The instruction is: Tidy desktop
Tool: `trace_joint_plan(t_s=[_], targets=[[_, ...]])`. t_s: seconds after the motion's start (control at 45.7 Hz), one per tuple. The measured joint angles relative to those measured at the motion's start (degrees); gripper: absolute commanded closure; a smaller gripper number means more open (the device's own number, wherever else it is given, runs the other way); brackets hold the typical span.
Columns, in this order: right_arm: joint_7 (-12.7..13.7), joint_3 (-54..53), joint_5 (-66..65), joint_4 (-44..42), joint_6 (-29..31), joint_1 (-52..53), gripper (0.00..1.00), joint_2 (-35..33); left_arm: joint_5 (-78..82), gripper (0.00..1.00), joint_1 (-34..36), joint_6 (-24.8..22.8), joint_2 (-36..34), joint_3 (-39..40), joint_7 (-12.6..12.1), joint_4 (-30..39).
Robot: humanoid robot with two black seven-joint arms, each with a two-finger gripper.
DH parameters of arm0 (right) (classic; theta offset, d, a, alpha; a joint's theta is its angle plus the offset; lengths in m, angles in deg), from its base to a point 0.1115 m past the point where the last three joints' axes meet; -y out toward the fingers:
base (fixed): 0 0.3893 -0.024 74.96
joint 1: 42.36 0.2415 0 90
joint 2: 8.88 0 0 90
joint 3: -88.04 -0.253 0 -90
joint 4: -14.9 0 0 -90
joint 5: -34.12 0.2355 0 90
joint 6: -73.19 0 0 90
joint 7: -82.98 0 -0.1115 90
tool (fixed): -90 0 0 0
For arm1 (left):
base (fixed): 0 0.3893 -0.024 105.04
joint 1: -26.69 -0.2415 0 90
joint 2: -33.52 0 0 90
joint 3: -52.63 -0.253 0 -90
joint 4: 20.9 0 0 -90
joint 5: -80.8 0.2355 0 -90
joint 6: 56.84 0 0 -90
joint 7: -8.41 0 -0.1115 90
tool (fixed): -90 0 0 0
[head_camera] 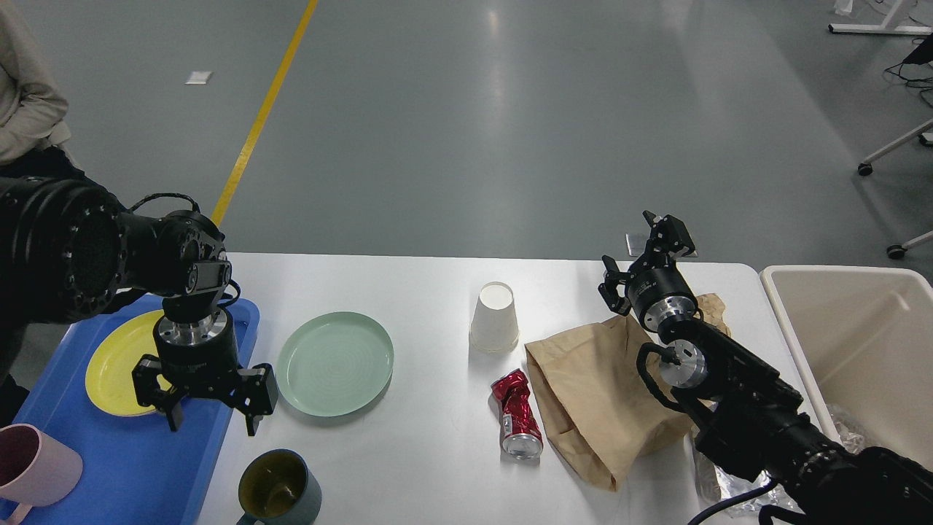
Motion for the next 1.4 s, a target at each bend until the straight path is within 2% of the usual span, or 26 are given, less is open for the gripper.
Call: trace_joint_plan(t_s=[0.197,0.569,0.788,0.919,0.963,1.116,1.291,1.313,1.401], targets=[[0.0,0.0,0.0,0.0,0.0,0.0,0.00,0.0,0.1,0.04,0.4,0.0,1.1,-0.1,-0.6,3.8],[0.0,0.0,0.0,0.0,0.0,0.0,0.00,0.0,-0.1,0.04,-3.6,0.2,5.7,2.3,-1.2,2.9],[0.0,0.0,0.0,0.0,0.0,0.0,0.00,0.0,-0.1,0.08,-6.3,9.0,8.5,3.5,-1.3,2.7],[0.0,0.0,0.0,0.0,0.0,0.0,0.00,0.0,-0.1,0.15,-6.7,11.3,9.6,3.0,-1.3,2.6],[0.0,0.0,0.0,0.0,0.0,0.0,0.00,0.0,-0.1,0.22,-6.7,11.9,9.6,2.9,-1.3,2.6],[0.0,0.0,0.0,0.0,0.0,0.0,0.00,0.0,-0.1,0.56,-7.1,12.8,9.7,2.8,-1.4,2.5],[0.0,0.0,0.0,0.0,0.0,0.0,0.00,0.0,-0.9,0.96,-7.6,9.1,9.7,3.1,-2.6,2.7],[0.0,0.0,0.0,0.0,0.0,0.0,0.00,0.0,-1.0,1.00,-7.7,8.2,9.7,3.1,-2.7,2.7],[0.0,0.0,0.0,0.0,0.0,0.0,0.00,0.0,-1.1,1.00,-8.0,5.6,9.7,3.2,-2.8,2.8]])
